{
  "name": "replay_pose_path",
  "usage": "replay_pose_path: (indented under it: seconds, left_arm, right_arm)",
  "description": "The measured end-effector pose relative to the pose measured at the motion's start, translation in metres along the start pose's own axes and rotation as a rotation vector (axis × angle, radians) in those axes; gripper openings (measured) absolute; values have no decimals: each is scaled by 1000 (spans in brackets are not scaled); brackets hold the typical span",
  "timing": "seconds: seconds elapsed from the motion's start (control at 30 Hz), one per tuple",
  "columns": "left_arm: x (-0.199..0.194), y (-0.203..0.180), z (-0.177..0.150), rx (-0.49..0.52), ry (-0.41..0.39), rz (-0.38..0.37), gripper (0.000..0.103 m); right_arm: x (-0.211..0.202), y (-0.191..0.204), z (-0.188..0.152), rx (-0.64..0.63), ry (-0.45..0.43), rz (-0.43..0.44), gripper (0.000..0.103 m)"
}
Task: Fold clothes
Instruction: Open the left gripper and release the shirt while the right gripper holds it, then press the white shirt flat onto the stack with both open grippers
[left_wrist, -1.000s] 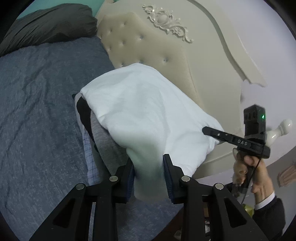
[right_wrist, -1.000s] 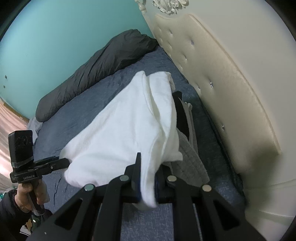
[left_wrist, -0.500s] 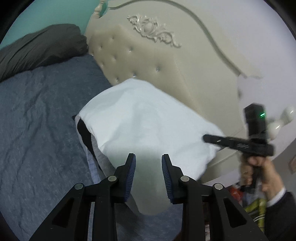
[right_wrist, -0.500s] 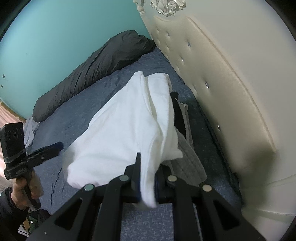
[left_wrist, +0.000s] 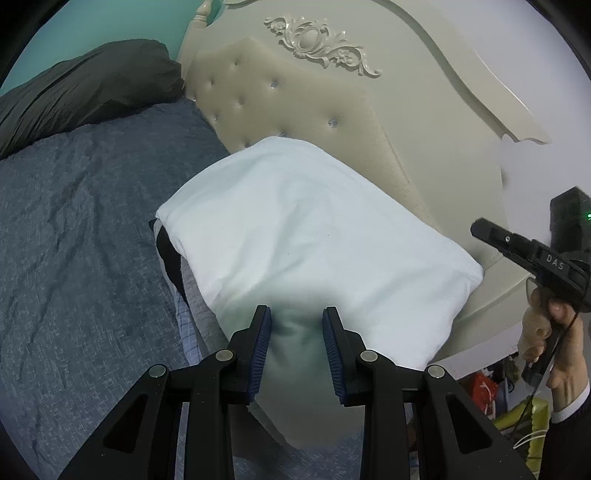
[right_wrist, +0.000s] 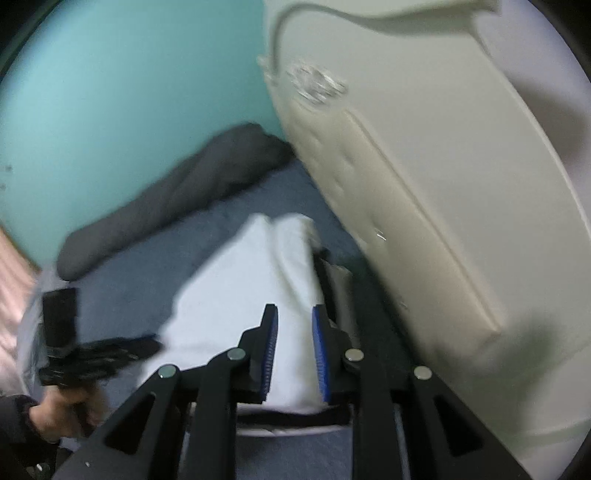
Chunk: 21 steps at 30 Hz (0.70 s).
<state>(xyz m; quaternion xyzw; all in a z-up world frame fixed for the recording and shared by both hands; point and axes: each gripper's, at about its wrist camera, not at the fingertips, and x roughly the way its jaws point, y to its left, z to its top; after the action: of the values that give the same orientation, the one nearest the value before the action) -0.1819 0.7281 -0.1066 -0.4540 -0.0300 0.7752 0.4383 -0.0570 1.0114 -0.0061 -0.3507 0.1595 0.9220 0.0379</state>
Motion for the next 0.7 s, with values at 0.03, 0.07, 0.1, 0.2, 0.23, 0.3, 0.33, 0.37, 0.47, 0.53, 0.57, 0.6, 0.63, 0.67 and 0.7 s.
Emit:
replay_pose_path:
  seconds: [0.03, 0.07, 0.1, 0.2, 0.23, 0.3, 0.33, 0.37, 0.47, 0.53, 0.57, 0.6, 0.63, 0.67, 0.7]
  left_arm:
    - [0, 0, 0, 2, -1, 2, 31]
    - [0, -2, -1, 2, -3, 6, 31]
    - [0, -3, -1, 2, -2, 8, 31]
    - [1, -3, -2, 5, 3, 12, 31]
    - [1, -3, -2, 6, 3, 13, 31]
    - [3, -2, 0, 5, 7, 12, 31]
    - [5, -1, 0, 5, 10, 12, 31]
    - [7, -1, -1, 7, 13, 13, 31]
    - [14, -2, -5, 17, 23, 12, 32]
    - [22, -4, -10, 29, 35, 15, 32]
    - [26, -6, -14, 35, 38, 16, 32]
    - [30, -7, -15, 34, 39, 13, 31]
    - [33, -7, -17, 31, 40, 9, 31]
    - [35, -8, -17, 32, 40, 6, 31]
    - [38, -9, -18, 35, 38, 5, 31]
  right_arm:
    - [5, 7, -1, -13, 2, 14, 18]
    - [11, 13, -1, -26, 4, 28, 18]
    - [16, 20, -2, -38, 8, 41, 17]
    - [43, 29, -13, -62, 48, 22, 11]
    - [49, 28, -16, -60, 56, 14, 11]
    - [62, 23, -27, -49, 59, -8, 6]
    - [64, 20, -30, -41, 54, -12, 5]
    - [67, 15, -34, -27, 48, -8, 2]
    - [76, 0, -48, 8, 34, -1, 0]
    - [80, -4, -54, 15, 37, -4, 0]
    - [80, -7, -58, 20, 34, -2, 0]
    - [80, -10, -61, 25, 30, 0, 0]
    - [80, -13, -65, 29, 27, 1, 0]
    - [81, -15, -66, 32, 24, -1, 0]
    - [81, -18, -68, 35, 21, -3, 0]
